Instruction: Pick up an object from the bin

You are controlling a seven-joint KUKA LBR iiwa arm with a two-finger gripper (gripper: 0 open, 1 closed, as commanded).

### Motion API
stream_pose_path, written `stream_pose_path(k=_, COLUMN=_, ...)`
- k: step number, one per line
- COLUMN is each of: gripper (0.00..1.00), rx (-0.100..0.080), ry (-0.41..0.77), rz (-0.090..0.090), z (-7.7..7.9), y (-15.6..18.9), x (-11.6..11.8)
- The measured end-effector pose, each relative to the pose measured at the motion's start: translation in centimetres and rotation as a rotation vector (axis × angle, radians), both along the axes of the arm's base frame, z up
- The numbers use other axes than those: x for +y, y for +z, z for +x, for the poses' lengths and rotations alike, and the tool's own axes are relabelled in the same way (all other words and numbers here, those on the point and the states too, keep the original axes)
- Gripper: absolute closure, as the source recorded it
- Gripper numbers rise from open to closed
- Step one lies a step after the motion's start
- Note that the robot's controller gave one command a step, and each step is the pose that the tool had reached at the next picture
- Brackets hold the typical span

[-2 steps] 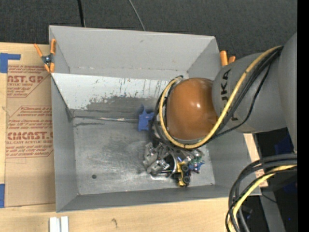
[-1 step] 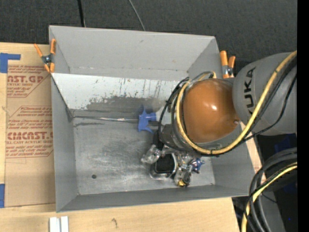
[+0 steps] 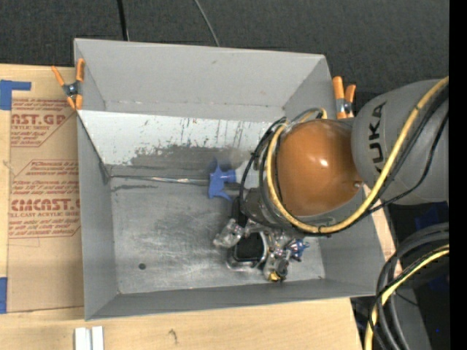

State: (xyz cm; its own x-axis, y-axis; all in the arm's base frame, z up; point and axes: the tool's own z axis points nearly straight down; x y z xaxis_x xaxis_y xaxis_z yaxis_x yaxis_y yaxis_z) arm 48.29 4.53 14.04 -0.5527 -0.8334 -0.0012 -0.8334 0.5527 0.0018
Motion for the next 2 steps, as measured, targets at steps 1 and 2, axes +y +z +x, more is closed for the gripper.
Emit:
stream_pose_path(k=1, gripper=0.0, rx=-0.003, ry=0.061, rz=0.001, z=4.0, y=-1.4, x=-2.5)
stream_pose_path(k=2, gripper=0.0, rx=-0.031, ry=0.016, rz=-0.004, z=5.9, y=-4.0, x=-4.7)
